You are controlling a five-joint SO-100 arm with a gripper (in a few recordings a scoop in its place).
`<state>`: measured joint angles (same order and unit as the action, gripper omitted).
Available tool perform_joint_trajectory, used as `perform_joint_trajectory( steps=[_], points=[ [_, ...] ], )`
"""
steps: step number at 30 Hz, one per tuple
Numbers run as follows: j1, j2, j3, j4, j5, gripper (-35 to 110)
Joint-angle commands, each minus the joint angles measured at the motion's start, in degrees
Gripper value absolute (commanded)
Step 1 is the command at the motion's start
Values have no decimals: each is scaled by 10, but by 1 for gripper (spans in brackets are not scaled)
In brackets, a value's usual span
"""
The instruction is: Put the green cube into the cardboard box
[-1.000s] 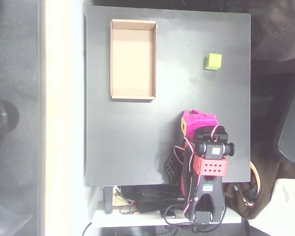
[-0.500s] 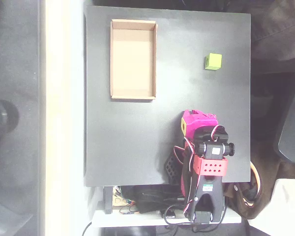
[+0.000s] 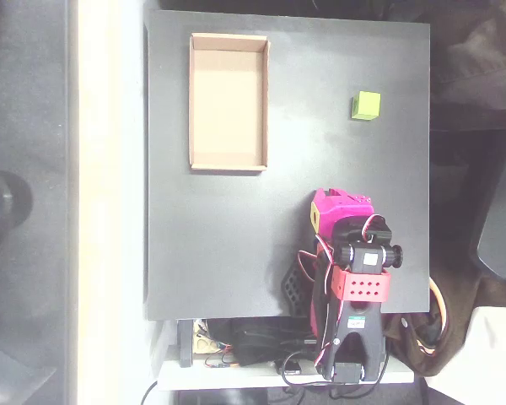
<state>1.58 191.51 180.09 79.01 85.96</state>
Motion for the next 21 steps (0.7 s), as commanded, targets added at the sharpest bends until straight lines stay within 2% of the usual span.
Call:
perform_joint_trajectory(
  steps=[1, 21],
  points=[
    [4, -2, 8, 25, 3, 6],
    [4, -10, -45, 25, -4, 6]
  ],
)
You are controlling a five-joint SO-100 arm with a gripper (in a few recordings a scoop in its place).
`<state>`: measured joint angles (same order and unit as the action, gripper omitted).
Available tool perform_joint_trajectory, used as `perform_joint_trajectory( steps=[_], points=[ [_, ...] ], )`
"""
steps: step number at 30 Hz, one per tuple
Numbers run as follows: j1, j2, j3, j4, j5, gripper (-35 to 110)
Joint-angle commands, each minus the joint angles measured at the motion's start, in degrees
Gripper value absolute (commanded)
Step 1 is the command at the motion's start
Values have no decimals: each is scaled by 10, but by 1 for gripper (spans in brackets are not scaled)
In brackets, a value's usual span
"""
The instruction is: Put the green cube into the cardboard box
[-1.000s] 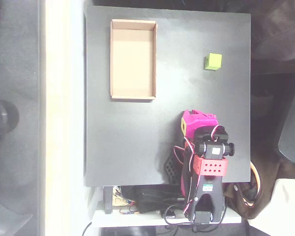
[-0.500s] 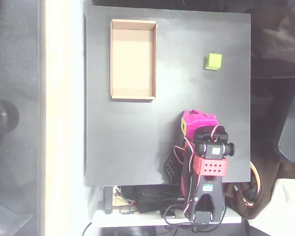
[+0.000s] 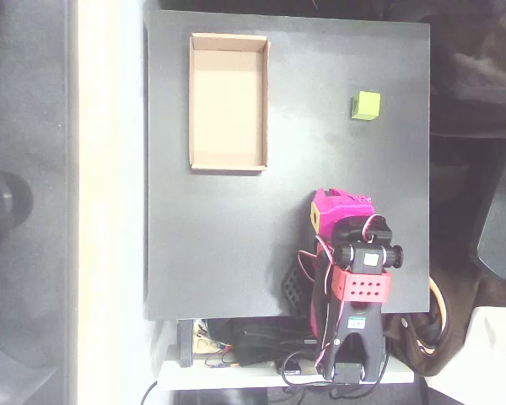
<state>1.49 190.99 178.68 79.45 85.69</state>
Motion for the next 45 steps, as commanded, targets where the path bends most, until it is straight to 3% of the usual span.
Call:
perform_joint_trajectory(
  steps=[1, 7, 25, 45],
  points=[
    [5, -4, -47, 21, -1, 6],
    [4, -32, -185, 21, 5, 6],
    [14, -458, -675, 14, 0, 6],
    [75, -769, -893, 13, -2, 7]
  ],
)
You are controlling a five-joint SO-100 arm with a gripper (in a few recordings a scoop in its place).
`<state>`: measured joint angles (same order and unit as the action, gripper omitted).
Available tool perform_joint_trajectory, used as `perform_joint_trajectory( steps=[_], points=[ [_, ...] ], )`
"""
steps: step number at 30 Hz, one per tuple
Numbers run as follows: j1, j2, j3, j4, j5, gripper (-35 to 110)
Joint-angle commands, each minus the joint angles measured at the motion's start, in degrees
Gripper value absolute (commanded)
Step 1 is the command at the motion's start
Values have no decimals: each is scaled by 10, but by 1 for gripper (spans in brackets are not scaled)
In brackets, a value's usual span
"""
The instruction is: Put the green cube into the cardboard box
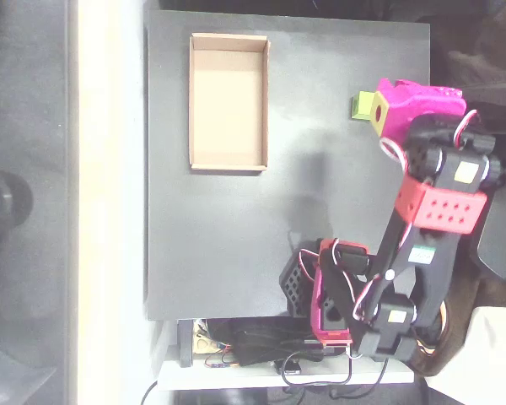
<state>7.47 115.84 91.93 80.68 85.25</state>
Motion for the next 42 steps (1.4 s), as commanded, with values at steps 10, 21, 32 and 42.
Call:
perform_joint_trajectory(
  steps=[10, 21, 32, 42],
  points=[
    [16, -109, -38, 0, 3, 27],
    [16, -193, -36, -94, 3, 32],
    [16, -275, -28, -107, 3, 39],
    [11, -351, -27, -107, 3, 39]
  ],
)
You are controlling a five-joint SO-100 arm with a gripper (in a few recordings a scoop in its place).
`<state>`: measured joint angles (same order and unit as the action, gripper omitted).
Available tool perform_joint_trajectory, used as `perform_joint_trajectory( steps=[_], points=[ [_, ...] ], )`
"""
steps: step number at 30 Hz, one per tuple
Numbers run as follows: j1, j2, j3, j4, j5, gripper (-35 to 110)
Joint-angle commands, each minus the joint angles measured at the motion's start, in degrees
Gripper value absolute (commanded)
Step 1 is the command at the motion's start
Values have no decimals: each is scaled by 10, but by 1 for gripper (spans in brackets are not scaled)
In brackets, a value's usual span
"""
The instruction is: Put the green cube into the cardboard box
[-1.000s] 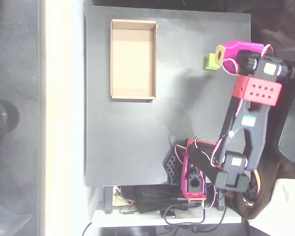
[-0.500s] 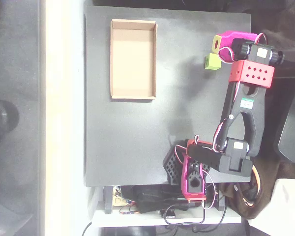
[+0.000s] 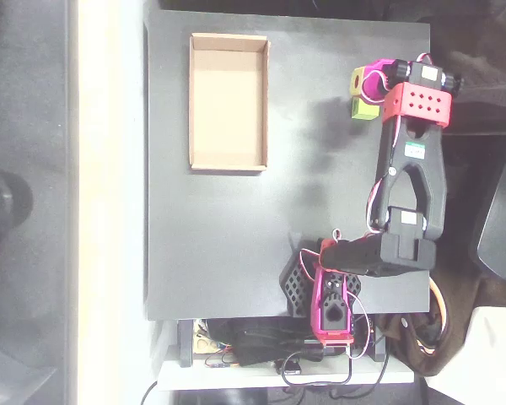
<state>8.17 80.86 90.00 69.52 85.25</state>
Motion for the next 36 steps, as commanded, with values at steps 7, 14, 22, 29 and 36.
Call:
perform_joint_trajectory(
  steps=[7, 14, 22, 29, 36],
  points=[
    [4, -41, -8, 4, 3, 39],
    [8, -74, -8, 4, 3, 39],
    [8, -84, -9, 4, 3, 38],
    [4, -86, -8, 4, 3, 38],
    [3, -108, -13, 4, 3, 38]
  ],
)
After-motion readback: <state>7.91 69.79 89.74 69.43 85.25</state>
